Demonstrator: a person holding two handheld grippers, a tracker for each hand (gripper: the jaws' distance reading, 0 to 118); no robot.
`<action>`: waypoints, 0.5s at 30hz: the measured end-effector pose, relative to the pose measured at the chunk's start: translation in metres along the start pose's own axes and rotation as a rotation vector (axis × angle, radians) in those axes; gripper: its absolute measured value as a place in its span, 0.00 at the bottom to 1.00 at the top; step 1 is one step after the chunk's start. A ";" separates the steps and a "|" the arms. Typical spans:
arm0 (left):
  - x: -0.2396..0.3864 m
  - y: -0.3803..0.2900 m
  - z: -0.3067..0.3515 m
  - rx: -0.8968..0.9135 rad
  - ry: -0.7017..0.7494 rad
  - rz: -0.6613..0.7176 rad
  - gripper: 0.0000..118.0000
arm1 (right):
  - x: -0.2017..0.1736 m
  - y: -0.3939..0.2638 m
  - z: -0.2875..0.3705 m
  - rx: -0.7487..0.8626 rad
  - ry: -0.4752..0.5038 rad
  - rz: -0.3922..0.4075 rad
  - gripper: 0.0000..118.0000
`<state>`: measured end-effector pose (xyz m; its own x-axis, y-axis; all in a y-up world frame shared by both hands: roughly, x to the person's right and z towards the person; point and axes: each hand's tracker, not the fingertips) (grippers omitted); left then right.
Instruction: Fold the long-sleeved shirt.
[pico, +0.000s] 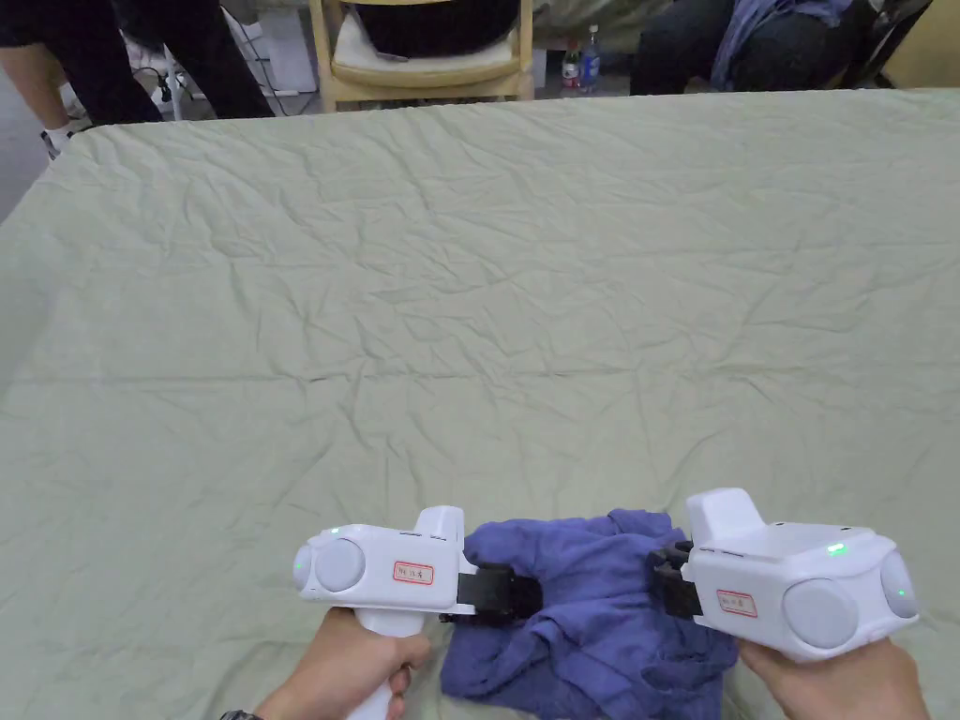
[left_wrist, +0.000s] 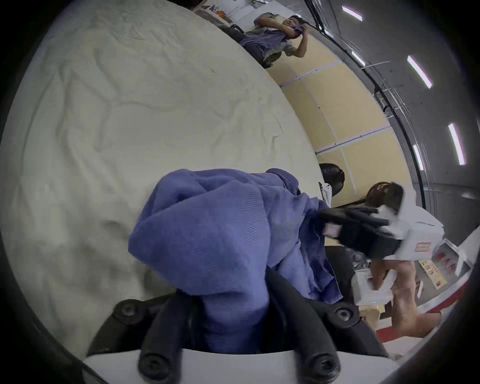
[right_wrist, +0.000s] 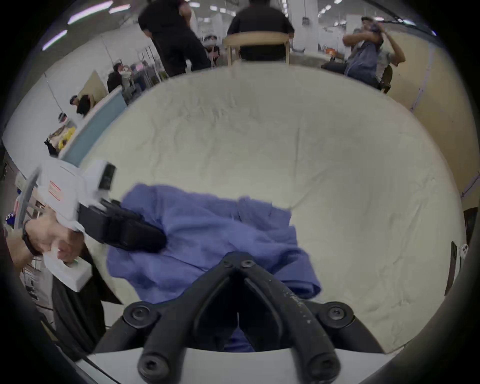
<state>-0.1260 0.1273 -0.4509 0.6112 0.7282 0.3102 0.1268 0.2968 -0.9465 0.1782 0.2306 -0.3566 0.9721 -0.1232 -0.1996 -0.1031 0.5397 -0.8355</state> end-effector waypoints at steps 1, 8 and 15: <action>0.002 -0.001 0.003 0.004 0.008 -0.009 0.10 | -0.004 0.002 0.014 0.032 0.002 0.011 0.00; 0.010 -0.001 0.020 0.010 0.056 -0.028 0.10 | -0.029 -0.018 0.062 0.083 0.006 0.052 0.00; -0.001 0.003 0.052 0.021 0.094 -0.042 0.10 | -0.051 -0.011 0.058 0.085 0.018 0.086 0.00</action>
<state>-0.1666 0.1596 -0.4493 0.6765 0.6539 0.3387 0.1376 0.3396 -0.9305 0.1424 0.2796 -0.3079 0.9563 -0.0877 -0.2788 -0.1675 0.6172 -0.7688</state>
